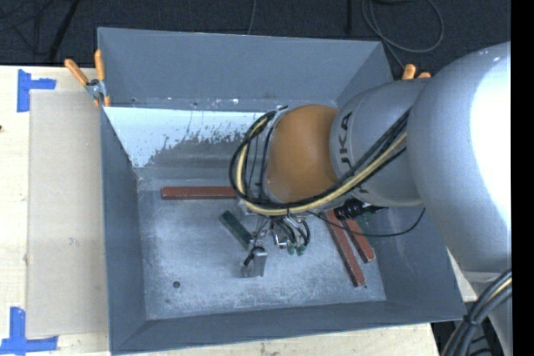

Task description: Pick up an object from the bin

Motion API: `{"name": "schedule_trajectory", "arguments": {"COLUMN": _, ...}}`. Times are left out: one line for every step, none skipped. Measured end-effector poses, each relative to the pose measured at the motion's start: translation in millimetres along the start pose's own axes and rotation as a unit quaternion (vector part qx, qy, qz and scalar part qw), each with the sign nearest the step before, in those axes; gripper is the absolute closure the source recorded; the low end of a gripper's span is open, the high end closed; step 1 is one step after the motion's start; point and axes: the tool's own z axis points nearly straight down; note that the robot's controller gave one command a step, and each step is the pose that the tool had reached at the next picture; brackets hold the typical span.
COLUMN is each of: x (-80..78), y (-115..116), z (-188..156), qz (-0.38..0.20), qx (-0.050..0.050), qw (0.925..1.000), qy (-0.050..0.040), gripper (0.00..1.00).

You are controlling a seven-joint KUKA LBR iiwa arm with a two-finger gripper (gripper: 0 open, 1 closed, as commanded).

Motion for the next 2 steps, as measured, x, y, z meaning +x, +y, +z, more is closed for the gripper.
{"name": "schedule_trajectory", "arguments": {"x": -0.4, "y": -0.4, "z": -0.7, "qz": -0.001, "qx": 0.001, "qw": 1.0, "qy": -0.0005, "gripper": 1.0}}
{"name": "schedule_trajectory", "arguments": {"x": -18.2, "y": -14.1, "z": -146.5, "qz": -0.01, "qx": 0.001, "qw": 0.9999, "qy": -0.0046, "gripper": 1.0}}
